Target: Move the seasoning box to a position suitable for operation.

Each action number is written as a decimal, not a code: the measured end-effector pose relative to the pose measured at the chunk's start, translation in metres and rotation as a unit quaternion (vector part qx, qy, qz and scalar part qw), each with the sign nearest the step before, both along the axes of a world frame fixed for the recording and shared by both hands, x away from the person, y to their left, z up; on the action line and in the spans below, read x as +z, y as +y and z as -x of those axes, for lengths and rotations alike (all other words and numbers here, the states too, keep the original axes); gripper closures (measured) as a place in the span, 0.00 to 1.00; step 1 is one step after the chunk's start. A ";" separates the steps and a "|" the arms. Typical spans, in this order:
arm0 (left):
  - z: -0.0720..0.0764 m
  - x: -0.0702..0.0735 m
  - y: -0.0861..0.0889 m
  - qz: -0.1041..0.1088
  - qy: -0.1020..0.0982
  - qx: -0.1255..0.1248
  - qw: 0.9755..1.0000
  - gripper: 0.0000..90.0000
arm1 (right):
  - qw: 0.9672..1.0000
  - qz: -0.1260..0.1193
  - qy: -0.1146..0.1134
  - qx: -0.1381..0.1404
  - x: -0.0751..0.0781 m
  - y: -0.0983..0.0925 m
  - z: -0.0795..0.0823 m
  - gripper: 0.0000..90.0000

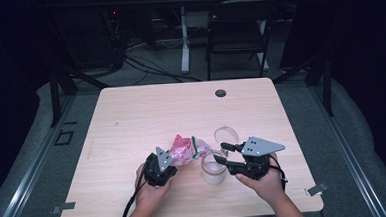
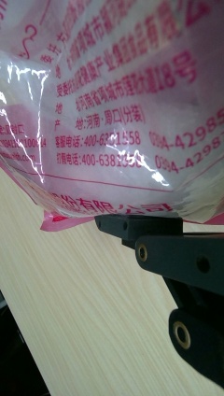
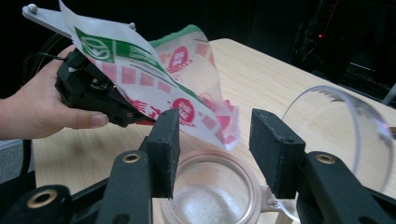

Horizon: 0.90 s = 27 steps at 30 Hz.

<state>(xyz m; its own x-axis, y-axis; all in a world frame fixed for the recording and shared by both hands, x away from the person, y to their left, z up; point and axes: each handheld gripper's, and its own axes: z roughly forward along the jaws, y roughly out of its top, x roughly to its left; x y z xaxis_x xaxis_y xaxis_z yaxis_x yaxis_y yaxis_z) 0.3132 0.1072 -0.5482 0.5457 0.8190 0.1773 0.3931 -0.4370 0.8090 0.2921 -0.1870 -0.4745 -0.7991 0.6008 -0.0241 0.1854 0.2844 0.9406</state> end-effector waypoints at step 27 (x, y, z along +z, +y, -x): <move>-0.012 0.011 0.081 0.026 -0.001 0.111 0.993 0.70 | 0.996 -0.050 0.009 -0.080 0.012 -0.051 -0.005 0.60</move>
